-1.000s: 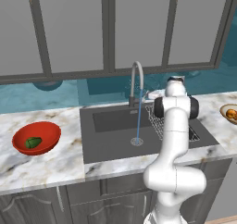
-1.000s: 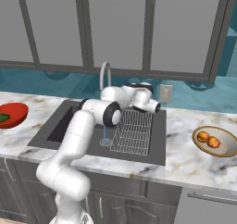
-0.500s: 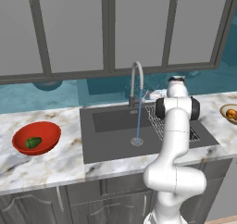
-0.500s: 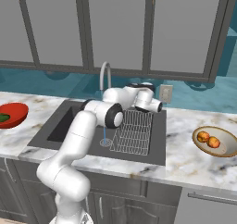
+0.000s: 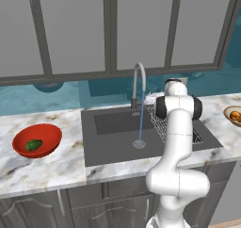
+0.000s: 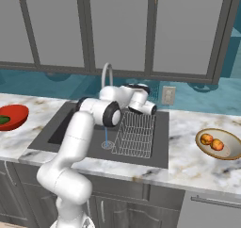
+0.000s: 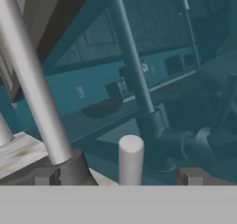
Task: Pick the peachs from the sink and place them in one bowl. Place the avocado in the other bowl. Then turn off the sink faucet.
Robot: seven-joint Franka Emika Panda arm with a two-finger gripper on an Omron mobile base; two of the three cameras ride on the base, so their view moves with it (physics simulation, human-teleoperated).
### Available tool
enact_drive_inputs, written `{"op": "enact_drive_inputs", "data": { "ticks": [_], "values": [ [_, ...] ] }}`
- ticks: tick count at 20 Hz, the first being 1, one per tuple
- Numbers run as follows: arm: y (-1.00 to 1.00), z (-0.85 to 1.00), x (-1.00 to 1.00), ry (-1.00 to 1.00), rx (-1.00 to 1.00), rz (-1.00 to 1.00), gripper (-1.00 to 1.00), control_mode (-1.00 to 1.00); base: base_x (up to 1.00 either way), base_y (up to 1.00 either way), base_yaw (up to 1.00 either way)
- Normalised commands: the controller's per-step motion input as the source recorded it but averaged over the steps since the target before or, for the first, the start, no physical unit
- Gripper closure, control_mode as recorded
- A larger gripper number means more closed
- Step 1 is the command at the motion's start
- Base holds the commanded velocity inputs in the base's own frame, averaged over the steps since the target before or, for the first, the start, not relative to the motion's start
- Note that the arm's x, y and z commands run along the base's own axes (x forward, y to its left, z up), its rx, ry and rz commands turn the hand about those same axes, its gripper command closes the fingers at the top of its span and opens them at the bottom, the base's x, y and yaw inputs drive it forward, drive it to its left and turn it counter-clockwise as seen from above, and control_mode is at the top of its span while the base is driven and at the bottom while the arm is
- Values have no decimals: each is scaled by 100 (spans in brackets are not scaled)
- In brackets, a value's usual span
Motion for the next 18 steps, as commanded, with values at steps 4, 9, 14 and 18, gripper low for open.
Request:
{"op": "enact_drive_inputs", "data": {
  "ticks": [4, 9, 14, 18],
  "values": [
    [34, 0, 0, 0, 0, 0, -100, -100, 0, 0, 0],
    [6, 0, 0, 0, 0, 7, -100, -100, 0, 0, 0],
    [11, 7, 0, 0, 0, 17, -100, -100, 0, 0, 0],
    [27, 19, 0, -1, -1, 21, -100, -100, 0, 0, 0]
  ]
}}
